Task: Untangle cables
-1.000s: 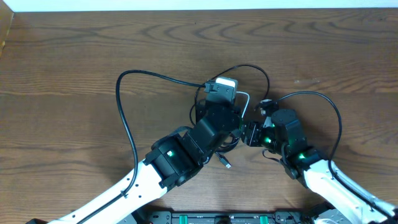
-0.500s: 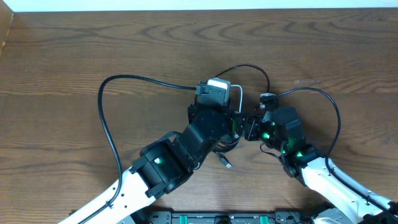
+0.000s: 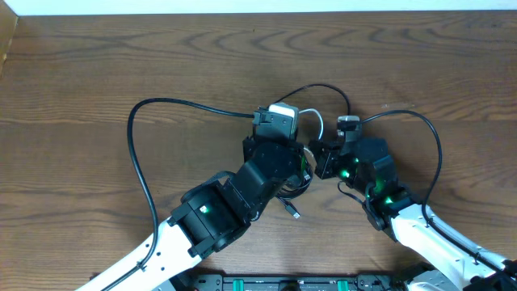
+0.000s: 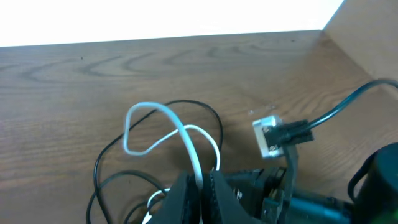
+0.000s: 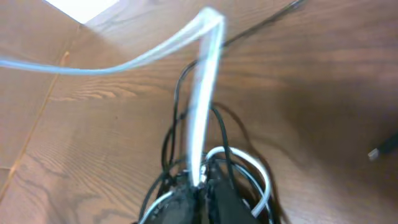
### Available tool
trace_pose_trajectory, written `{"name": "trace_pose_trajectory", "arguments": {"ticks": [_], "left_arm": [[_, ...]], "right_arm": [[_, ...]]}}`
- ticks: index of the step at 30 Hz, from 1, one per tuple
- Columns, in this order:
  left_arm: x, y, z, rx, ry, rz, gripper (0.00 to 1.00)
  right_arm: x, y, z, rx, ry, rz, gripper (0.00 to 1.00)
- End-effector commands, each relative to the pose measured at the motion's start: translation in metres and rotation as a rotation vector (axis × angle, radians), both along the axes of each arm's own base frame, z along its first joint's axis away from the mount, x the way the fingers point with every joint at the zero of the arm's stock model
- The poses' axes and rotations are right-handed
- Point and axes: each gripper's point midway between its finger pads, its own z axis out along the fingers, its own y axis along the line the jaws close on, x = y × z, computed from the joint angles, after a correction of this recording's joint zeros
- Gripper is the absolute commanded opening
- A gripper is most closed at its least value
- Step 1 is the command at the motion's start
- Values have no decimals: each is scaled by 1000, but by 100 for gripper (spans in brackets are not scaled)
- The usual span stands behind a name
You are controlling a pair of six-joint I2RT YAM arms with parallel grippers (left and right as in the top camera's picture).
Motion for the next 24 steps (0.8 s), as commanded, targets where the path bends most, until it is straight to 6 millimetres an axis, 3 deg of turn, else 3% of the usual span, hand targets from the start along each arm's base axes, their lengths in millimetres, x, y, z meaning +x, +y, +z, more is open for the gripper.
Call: {"name": "trace_pose_trajectory", "arguments": {"ticks": [1,10,15,19,24], "left_arm": [[-1,4,3,-7,0,8,7],[-9,15,-8,48,37,12,8],[-9,16,-9,52,41,12,7],[-9,15,-8,49,38,12,8],[-10,16,-10,57,44,11,8]], "right_arm": [[4,6,13,-51,-126,48,1],[58,-27,86,-24,-324,-98,1],[75,-45,124,-99,-415,-126,1],[82,-60,126,-216,-404,-144,1],[91,-118,103,-432,-310,-413,1]]}}
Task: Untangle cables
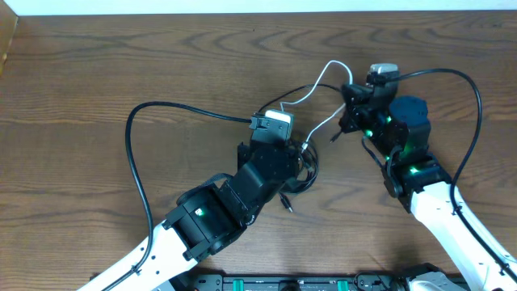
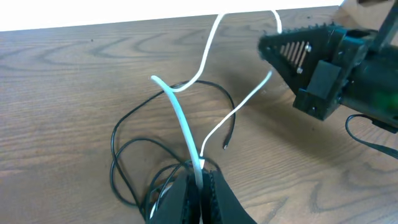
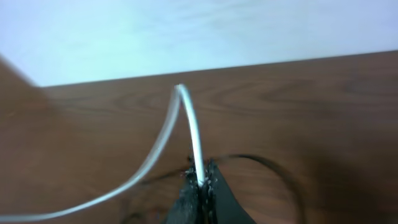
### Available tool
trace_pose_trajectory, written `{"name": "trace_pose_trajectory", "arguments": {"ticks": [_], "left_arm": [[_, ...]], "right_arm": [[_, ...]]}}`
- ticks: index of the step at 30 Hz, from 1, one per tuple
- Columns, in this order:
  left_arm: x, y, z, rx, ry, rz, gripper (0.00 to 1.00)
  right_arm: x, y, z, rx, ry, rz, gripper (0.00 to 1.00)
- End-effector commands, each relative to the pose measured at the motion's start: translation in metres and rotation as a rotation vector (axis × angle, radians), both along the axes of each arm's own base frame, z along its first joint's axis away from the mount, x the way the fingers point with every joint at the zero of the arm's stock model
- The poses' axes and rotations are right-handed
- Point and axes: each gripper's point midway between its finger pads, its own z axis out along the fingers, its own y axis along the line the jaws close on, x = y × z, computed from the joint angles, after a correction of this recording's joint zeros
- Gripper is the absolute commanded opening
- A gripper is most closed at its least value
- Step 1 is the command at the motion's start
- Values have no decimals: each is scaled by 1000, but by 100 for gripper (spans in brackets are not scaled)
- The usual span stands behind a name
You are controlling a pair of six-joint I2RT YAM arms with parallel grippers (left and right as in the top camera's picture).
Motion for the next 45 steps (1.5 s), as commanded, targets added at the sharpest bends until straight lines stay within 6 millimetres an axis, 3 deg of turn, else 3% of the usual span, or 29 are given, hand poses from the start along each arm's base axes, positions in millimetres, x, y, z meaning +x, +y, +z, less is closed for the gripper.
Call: {"name": "trace_pose_trajectory", "arguments": {"ticks": [1,4,9,12,14,16,17,20,22,23,25,27,31,32,34,41,45], "left_arm": [[0,4,3,-7,-4,11,8],[0,3,2,-5,-3,11,8],[0,3,2,-4,-2,11,8],[0,3,2,-4,-1,11,8],[0,4,1,-3,0,11,8],[0,4,1,-1,1,11,8],[-1,4,0,2,3,11,7],[-2,5,-2,11,9,11,7],[-2,6,-3,17,14,11,8],[-2,6,-4,20,16,11,8],[-3,7,-5,23,18,11,8],[-3,7,-5,22,18,11,7],[-3,7,-5,20,19,13,7],[-3,7,-5,20,19,13,8],[-3,7,-5,20,19,13,8],[-3,7,-5,20,19,13,8],[-3,7,-5,20,19,13,7]], "right_arm": [[9,-57,2,-183,-19,-277,1],[5,-90,-2,-269,2,-448,1],[-11,-144,9,-378,-17,-764,1],[-13,-147,10,-363,-19,-792,1],[-4,-121,2,-315,-1,-639,1],[2,-70,-12,-262,35,-332,1],[-2,-36,-18,-221,51,-130,1],[-29,33,-16,-88,54,284,1],[-43,53,-10,-50,35,428,1],[-43,54,-9,-56,23,438,1],[-24,27,-14,-136,23,258,1],[0,-40,-16,-238,41,-149,1],[-9,-128,-3,-226,18,-721,1],[-13,-139,0,-205,5,-803,1],[-14,-142,1,-177,-2,-831,1],[1,-90,-13,-223,48,-474,1],[8,-91,-14,-169,33,-514,1]]}}
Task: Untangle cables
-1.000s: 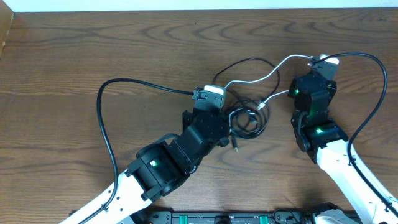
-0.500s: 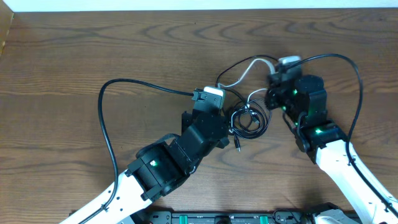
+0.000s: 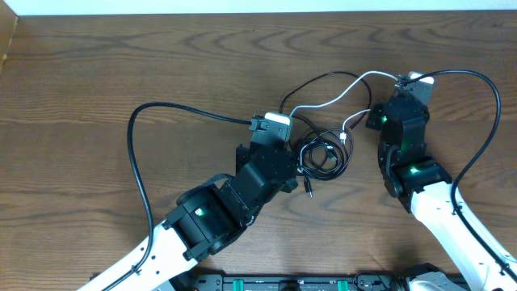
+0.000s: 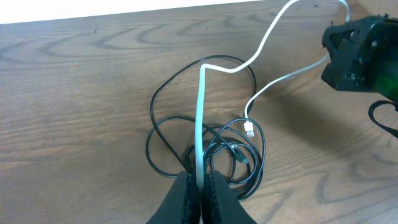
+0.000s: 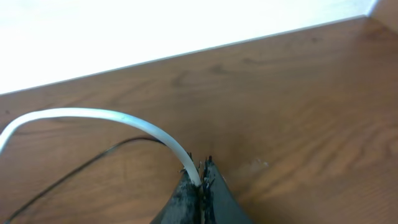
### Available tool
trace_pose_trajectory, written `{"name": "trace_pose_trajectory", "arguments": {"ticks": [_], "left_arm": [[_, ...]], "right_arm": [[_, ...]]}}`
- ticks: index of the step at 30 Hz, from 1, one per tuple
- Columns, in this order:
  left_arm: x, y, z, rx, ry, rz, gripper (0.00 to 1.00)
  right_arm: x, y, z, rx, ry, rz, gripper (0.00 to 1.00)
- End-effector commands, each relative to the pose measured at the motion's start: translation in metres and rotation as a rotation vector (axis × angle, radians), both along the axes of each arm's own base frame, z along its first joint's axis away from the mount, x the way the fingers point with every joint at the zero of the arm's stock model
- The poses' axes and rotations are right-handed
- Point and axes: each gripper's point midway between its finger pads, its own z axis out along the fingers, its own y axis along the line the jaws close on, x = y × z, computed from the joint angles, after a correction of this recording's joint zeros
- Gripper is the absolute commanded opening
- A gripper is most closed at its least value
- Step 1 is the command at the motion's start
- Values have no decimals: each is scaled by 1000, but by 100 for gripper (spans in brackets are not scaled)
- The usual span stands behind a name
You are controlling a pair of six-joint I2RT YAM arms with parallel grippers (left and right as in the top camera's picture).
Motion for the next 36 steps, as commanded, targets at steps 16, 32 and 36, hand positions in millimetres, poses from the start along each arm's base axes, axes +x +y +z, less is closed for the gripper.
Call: {"name": "trace_pose_trajectory", "arguments": {"ticks": [16,32,36], "left_arm": [[0,3,3,-10,-4,13,8],[0,3,3,-9,-5,15,7],[5,27,3,8,-16,144,7]], "right_arm": [[62,28,17,-187,-221,137,1],[19,155,19,121,-172,708,4],[18,163,-6,104,-104,702,19]]}}
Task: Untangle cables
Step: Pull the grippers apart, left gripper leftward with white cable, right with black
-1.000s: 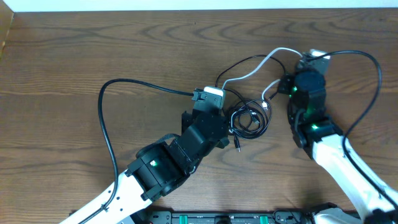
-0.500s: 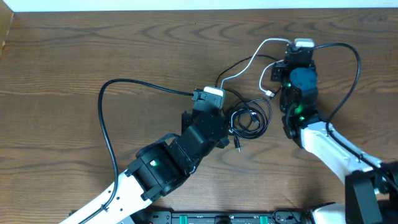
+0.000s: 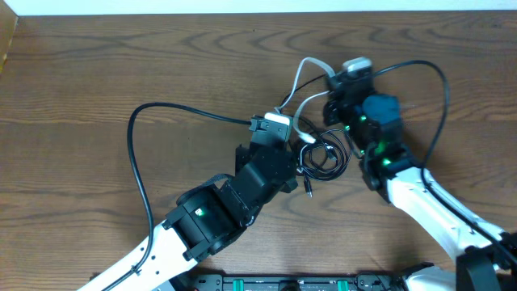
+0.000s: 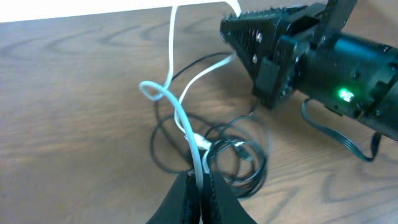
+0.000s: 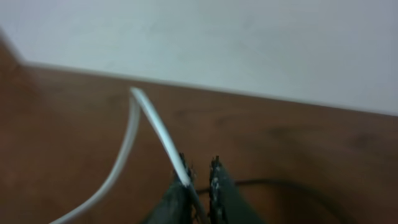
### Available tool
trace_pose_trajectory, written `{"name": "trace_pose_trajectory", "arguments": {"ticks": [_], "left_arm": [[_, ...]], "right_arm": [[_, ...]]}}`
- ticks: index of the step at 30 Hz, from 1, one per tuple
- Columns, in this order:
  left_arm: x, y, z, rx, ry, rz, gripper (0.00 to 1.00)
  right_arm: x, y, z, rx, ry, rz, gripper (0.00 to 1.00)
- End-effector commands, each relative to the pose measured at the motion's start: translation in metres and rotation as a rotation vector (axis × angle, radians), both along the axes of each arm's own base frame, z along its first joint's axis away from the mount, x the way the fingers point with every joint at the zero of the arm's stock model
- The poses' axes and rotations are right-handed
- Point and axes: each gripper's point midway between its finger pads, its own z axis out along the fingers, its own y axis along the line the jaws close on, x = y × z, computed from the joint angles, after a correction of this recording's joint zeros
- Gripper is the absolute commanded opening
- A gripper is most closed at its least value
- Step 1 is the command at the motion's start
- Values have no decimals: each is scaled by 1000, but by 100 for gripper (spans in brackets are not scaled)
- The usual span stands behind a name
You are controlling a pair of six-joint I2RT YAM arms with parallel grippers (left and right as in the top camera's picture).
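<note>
A white cable [image 3: 297, 81] loops up from my left gripper [image 4: 199, 176], which is shut on it just above a tangle of thin black cable [image 3: 323, 158] lying on the wooden table [image 3: 121, 65]. The white cable rises, kinks into a small loop and runs to my right gripper [image 3: 329, 81] at the back. In the right wrist view my right gripper [image 5: 198, 163] has its jaws slightly parted, and the white cable [image 5: 158, 130] rests against the left finger. The black coil [image 4: 242, 155] lies just ahead of my left fingers.
The left arm's own black lead [image 3: 137, 137] arcs wide over the table's left half. The right arm's lead [image 3: 440, 97] arcs out to the right. The table's back edge meets a white surface [image 3: 258, 6] at the top.
My right gripper has moved left, from the back right to just behind the tangle. Its jaws have parted a little. The white cable, then stretched out, now bows into a slack loop.
Both grippers were shut on the white cable, close together over the tangle. Then the right one held it farther back and right, later farther right still, with the white cable drawn out over the black coil. Now it is back near the left gripper, jaws parted.
</note>
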Motion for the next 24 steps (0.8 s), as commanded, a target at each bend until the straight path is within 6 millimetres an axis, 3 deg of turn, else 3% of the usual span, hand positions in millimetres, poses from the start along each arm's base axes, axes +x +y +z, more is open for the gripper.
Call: {"name": "trace_pose_trajectory", "arguments": {"ticks": [1,3,5,7,9,10,12,14,16,20,24], "left_arm": [[7,34,8,-15,-33,196,7],[7,62,14,-25,-57,340,7],[3,87,20,-42,-83,454,7],[-4,107,27,-73,-102,532,7],[-9,116,32,-103,-104,551,8],[-11,119,34,-110,-107,551,7],[-14,122,38,-124,-112,550,7],[-15,123,39,-132,-111,547,7],[-15,122,38,-132,-106,543,8],[-13,119,34,-114,-99,543,7],[-11,117,30,-96,-94,543,7]], "right_arm": [[-4,13,-15,7,56,47,27],[-3,8,-21,-10,76,18,45],[-3,1,-29,-31,102,-16,73],[-6,-3,-41,-55,147,-29,85],[-14,-6,-57,-85,214,-29,98],[-18,-8,-65,-95,249,-31,99],[-29,-11,-84,-90,355,-45,98],[-42,-9,-99,-86,438,-24,75],[-58,-4,-112,-75,528,23,61],[-91,11,-129,-46,680,138,61],[-109,11,-141,-65,750,158,62]]}}
